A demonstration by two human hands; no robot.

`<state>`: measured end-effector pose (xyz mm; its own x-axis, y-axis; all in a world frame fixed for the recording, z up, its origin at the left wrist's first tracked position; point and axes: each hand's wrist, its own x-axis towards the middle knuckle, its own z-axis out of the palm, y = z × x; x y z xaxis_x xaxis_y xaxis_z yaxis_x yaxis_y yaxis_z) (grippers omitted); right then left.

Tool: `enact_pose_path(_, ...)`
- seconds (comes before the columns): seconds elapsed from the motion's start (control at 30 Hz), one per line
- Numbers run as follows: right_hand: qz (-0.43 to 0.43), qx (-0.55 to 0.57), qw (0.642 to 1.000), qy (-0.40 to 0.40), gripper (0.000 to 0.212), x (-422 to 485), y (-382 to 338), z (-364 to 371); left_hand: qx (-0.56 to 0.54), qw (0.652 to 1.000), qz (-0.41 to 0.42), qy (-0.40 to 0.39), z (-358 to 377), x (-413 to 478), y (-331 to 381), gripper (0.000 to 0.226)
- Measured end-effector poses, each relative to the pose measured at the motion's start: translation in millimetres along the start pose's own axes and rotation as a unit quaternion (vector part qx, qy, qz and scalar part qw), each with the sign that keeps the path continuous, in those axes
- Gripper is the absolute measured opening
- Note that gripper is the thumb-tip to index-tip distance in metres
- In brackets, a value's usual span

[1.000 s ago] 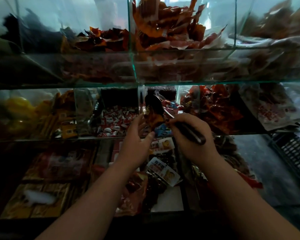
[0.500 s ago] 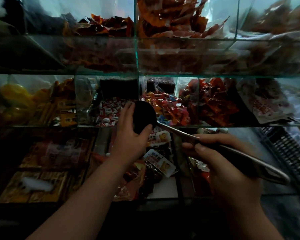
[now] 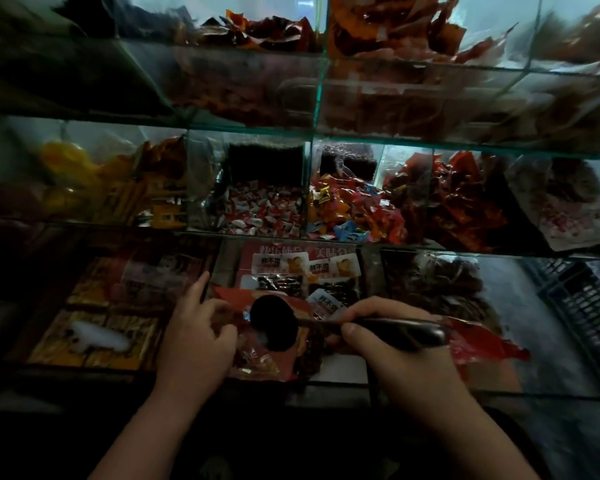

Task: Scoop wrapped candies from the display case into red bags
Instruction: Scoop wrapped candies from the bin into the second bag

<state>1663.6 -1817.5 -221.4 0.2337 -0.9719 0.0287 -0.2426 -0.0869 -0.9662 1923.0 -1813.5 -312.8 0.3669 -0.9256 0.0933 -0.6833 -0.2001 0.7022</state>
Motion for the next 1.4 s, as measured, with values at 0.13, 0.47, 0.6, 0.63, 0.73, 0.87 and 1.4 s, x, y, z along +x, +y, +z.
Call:
enact_pose_path(0.13, -0.022, -0.120, 0.989, -0.083, 0.012, 18.0, 24.9, 42.3, -0.002, 1.000, -0.030, -0.004, 3.0, -2.3, -9.4, 0.044)
enact_pose_path(0.47, -0.090, -0.346, 0.876, -0.324, 0.047, 61.9, 73.0, 104.6, -0.058, 0.996, -0.003, -0.067, -6.9, 10.8, -21.0, 0.060)
enact_pose_path(0.6, -0.105, -0.396, 0.850, -0.333, 0.043, 80.6, 86.0, 130.9, -0.087, 0.992, 0.017, -0.086, -7.7, 16.9, -20.8, 0.067)
enact_pose_path(0.63, -0.095, -0.396, 0.850, -0.333, 0.042, 84.8, 88.6, 135.7, -0.092, 0.992, 0.013, -0.091, -7.0, 18.3, -22.4, 0.071)
enact_pose_path(0.73, -0.087, -0.394, 0.840, -0.363, 0.040, 89.7, 89.3, 141.2, -0.114, 0.989, -0.014, -0.096, -3.9, 20.2, -30.2, 0.077)
enact_pose_path(0.87, -0.097, -0.363, 0.837, -0.397, 0.035, 85.4, 76.2, 118.4, -0.115, 0.988, -0.042, -0.098, 0.2, 19.6, -38.1, 0.078)
enact_pose_path(1.4, -0.054, -0.248, 0.951, -0.174, 0.014, 57.9, 91.5, 110.9, -0.146, 0.981, -0.040, -0.124, 6.7, 6.4, -43.8, 0.091)
